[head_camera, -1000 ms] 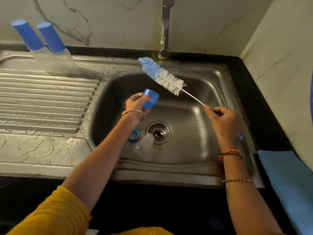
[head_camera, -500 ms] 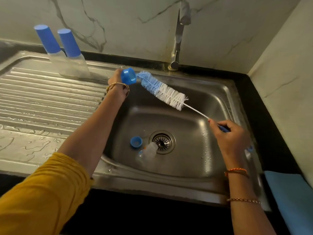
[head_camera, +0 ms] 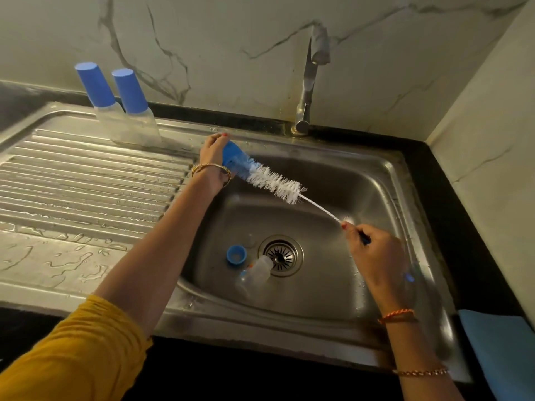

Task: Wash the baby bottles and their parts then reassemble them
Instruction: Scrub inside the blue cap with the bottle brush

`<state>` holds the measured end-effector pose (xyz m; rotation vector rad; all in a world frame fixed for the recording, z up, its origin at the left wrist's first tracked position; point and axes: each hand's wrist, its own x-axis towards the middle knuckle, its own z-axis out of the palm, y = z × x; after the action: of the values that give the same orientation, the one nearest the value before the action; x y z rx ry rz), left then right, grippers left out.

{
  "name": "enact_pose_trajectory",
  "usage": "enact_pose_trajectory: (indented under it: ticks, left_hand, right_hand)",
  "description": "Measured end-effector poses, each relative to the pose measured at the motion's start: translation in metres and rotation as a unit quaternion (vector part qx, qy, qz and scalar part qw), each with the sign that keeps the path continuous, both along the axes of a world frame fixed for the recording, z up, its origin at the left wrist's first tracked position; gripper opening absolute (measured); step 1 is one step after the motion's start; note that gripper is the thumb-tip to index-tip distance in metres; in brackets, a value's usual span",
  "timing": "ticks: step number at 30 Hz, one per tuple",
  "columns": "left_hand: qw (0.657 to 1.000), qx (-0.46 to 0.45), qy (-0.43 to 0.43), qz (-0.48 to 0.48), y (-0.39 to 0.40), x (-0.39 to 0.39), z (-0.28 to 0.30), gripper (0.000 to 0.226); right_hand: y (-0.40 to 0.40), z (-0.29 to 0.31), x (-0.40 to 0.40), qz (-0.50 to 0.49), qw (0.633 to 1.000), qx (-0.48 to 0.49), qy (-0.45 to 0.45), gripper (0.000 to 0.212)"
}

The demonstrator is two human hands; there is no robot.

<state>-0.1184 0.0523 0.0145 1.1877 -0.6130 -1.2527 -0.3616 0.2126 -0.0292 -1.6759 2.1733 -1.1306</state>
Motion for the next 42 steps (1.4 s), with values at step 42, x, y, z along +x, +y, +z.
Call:
enact_pose_trajectory:
  ticks: [42]
  left_hand:
    - [0.992, -0.104, 0.042, 0.064, -0.005, 0.015, 0.025, 0.013]
  right_hand:
    - [0.003, 0.011, -0.008, -0.017, 0.962, -0.198, 0.189, 0.020]
